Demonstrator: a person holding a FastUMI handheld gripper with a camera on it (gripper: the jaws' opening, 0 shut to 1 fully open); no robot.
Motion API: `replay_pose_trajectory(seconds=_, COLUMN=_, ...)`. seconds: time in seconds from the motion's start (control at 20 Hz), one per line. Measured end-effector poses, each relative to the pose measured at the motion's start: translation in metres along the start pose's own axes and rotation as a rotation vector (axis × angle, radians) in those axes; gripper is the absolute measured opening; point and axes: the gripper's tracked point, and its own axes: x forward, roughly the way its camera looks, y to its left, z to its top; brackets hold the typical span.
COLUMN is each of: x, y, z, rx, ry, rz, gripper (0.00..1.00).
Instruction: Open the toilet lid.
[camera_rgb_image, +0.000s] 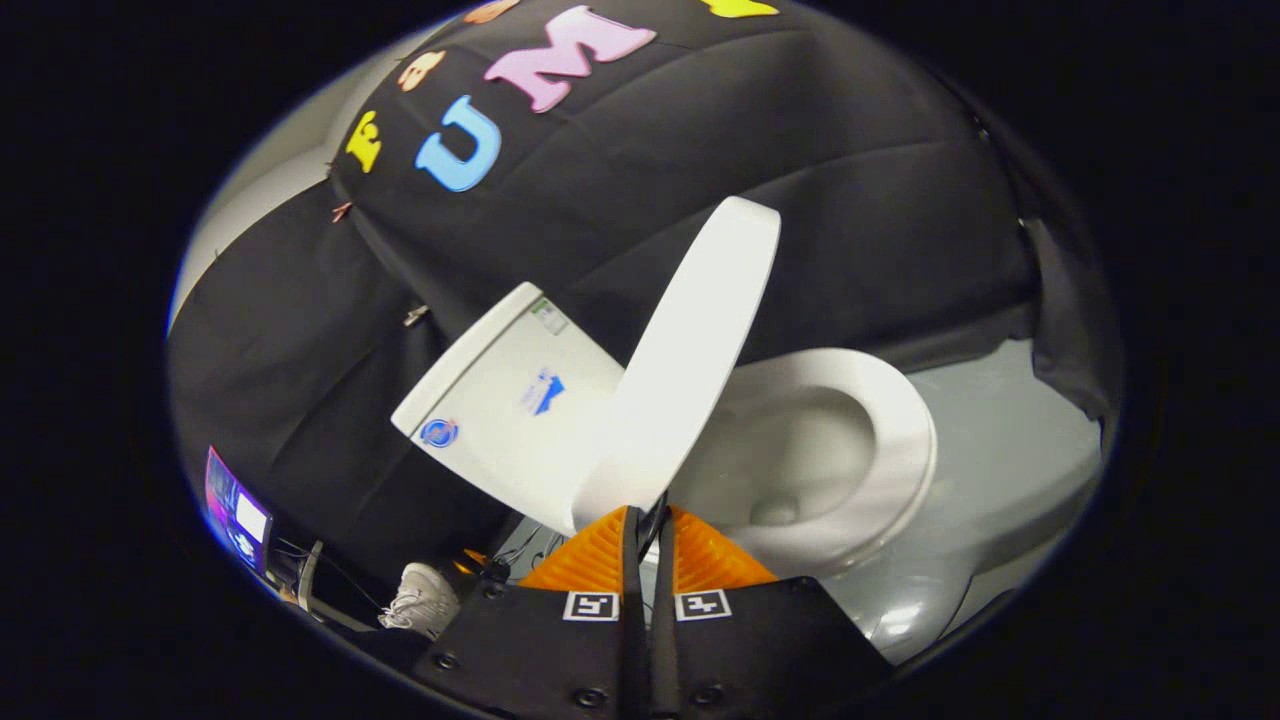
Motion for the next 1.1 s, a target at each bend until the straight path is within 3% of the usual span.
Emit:
replay_pose_trajectory(seconds=0.65, x=0.030, y=0.108, z=0.035, rx=-0.213, ry=0.020, rz=0.105, gripper=0.06)
replay_pose_trajectory(seconds=1.1, x=0.067, y=0.172, z=0.033, rx=-0.371, ry=0.032, rz=0.155, gripper=0.06)
